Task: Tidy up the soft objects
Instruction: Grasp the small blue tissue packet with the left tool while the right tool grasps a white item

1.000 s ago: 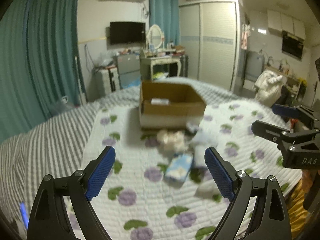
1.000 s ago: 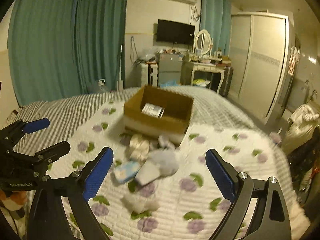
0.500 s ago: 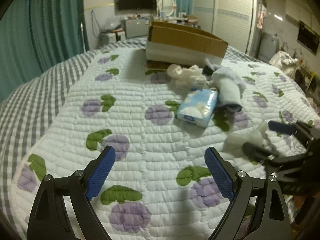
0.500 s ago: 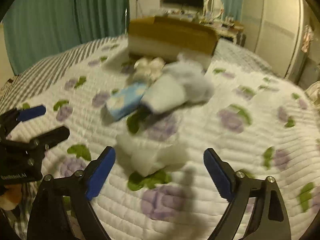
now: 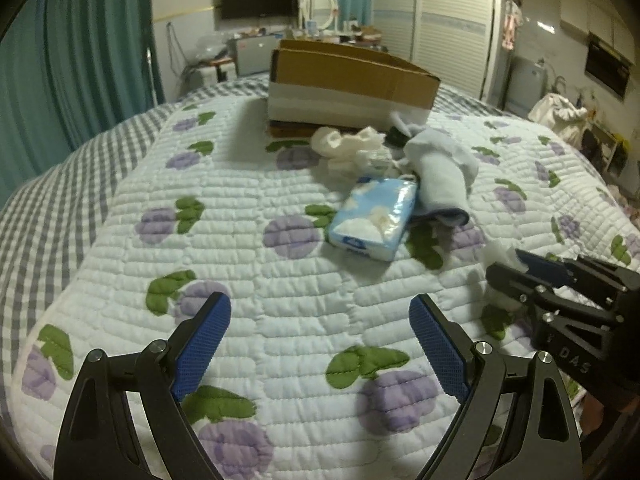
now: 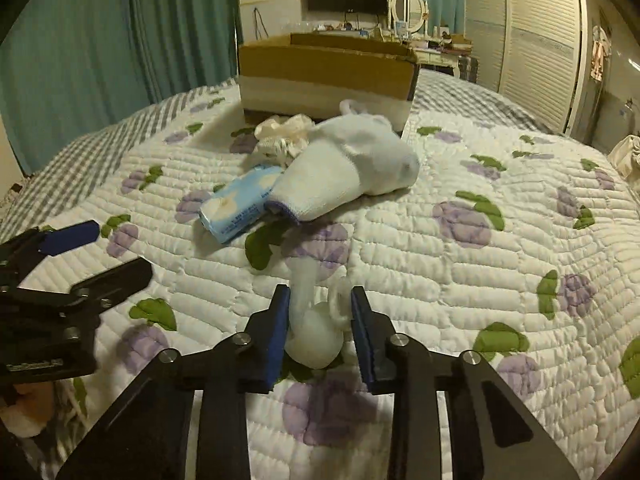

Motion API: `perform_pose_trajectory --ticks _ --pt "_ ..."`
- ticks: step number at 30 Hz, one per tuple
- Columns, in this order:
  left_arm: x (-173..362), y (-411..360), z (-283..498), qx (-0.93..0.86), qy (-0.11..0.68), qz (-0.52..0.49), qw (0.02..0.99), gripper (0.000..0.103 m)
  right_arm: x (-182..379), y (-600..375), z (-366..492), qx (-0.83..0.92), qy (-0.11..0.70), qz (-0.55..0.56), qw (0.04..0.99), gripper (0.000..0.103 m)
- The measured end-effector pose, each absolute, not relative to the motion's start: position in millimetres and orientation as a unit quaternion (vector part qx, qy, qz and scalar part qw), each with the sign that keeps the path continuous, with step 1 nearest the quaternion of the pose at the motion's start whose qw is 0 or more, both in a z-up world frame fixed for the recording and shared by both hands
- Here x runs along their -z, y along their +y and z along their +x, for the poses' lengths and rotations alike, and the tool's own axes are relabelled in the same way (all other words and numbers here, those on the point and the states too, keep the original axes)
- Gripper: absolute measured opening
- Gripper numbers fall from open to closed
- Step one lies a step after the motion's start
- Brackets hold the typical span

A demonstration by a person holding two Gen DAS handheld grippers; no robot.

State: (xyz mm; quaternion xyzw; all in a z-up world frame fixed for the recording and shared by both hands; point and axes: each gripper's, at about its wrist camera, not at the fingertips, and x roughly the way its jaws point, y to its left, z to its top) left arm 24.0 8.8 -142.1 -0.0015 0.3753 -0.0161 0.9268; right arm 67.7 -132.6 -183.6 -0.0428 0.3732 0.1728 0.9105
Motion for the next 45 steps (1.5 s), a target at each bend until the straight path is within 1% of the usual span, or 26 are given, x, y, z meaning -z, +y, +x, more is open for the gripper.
perform_pose_trajectory --ticks 5,7,14,15,16,20,22,28,40,45 --pt "139.1 2.7 38.0 0.03 0.377 -0.002 0.926 0.092 168.7 -142.8 75.0 -0.168 0.357 -0.015 0.919 0.026" --pt "138.0 -0.2 47.0 0.037 0.378 -0.002 0.925 0.091 161.5 -146.8 82.0 -0.166 0.351 -0.003 0.922 0.023" --pt "147.7 -9.0 88.8 0.058 0.391 -0.009 0.919 0.09 145.4 -159.5 109.1 -0.137 0.327 0.008 0.935 0.023" --pt "150.7 -9.4 96.4 0.059 0.392 -0.007 0.918 0.089 144.4 -162.1 113.6 -0.133 0.325 0.011 0.936 0.023" --pt "152.7 -9.2 101.1 0.06 0.393 -0.004 0.918 0.083 143.5 -164.8 116.4 -0.13 0.324 0.014 0.937 0.023" --pt "166.5 -3.0 118.8 0.077 0.41 -0.022 0.909 0.074 146.2 -175.0 124.9 -0.12 0.328 0.029 0.937 0.023" --pt "167.9 -2.0 118.0 0.091 0.411 -0.03 0.906 0.057 149.6 -177.4 126.9 -0.117 0.333 0.032 0.935 0.023" --pt "161.0 -4.3 98.5 0.087 0.402 -0.015 0.911 0.051 152.2 -179.8 124.7 -0.122 0.336 0.038 0.933 0.023" --pt "108.9 -7.1 37.6 0.078 0.374 -0.012 0.924 0.048 119.1 -173.7 84.2 -0.151 0.303 0.034 0.94 0.023" --pt "70.0 -9.4 30.2 0.077 0.342 -0.015 0.937 0.048 84.0 -168.8 71.5 -0.173 0.276 0.025 0.945 0.023"
